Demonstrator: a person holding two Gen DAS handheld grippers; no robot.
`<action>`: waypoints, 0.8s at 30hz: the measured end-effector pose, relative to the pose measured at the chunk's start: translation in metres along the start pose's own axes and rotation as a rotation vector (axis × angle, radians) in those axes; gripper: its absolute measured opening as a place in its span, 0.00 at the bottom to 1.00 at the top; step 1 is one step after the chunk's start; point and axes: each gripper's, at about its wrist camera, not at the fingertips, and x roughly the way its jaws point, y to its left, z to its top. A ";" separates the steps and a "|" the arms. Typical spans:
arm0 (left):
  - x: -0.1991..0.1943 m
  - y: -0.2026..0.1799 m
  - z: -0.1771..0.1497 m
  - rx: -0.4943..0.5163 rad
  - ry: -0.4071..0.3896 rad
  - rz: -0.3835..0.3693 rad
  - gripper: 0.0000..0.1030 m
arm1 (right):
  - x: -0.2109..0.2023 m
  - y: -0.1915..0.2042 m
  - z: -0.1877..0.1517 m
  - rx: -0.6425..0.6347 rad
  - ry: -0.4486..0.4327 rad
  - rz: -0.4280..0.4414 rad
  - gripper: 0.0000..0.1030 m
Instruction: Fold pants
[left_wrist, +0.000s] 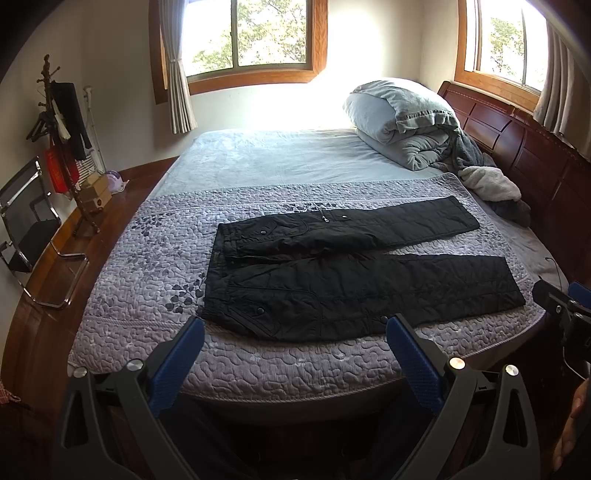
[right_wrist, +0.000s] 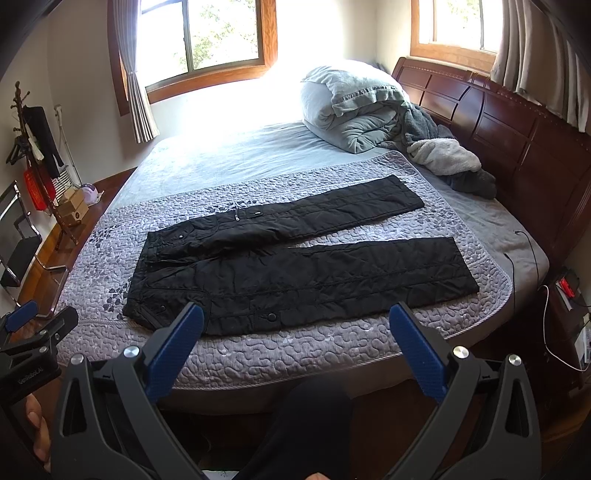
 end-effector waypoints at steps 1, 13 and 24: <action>0.000 0.000 0.000 0.000 0.000 0.000 0.97 | 0.000 0.000 0.001 0.000 -0.001 0.000 0.98; 0.001 -0.002 0.001 -0.002 0.002 0.001 0.97 | 0.001 -0.001 0.004 -0.005 -0.003 -0.005 0.98; 0.007 -0.003 0.001 -0.001 0.007 0.000 0.96 | 0.004 -0.001 0.004 -0.009 -0.003 -0.010 0.98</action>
